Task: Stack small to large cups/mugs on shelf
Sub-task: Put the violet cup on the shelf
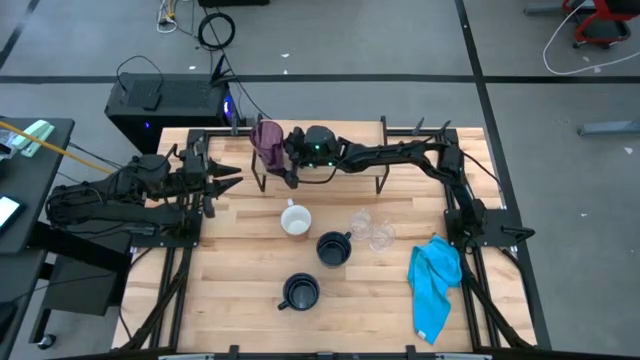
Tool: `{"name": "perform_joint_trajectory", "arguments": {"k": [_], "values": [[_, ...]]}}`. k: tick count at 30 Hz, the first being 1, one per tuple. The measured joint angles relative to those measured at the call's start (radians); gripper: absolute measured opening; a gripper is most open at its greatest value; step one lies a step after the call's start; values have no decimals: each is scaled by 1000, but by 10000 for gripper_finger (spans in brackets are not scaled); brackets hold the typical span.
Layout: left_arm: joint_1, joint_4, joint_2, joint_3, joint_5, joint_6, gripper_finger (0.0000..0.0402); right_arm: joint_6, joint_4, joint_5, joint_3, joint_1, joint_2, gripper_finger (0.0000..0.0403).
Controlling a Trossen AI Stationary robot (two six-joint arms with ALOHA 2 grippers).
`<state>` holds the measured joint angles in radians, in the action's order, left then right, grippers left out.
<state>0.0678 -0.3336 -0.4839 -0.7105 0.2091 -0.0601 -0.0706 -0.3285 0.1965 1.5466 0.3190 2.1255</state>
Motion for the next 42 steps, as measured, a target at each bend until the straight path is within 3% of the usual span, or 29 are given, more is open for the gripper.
{"name": "perform_joint_trajectory", "arguments": {"k": [19, 38, 42], "values": [[0, 0, 0, -1, 0, -4, 110, -46, 172, 41, 5, 15, -44, 400], [0, -6, 0, -1, 1, -5, 110, -178, 619, 37, 206, 15, -43, 400], [0, -12, 0, -1, 1, -6, 110, -194, 780, 37, 266, 15, -42, 400]]}}
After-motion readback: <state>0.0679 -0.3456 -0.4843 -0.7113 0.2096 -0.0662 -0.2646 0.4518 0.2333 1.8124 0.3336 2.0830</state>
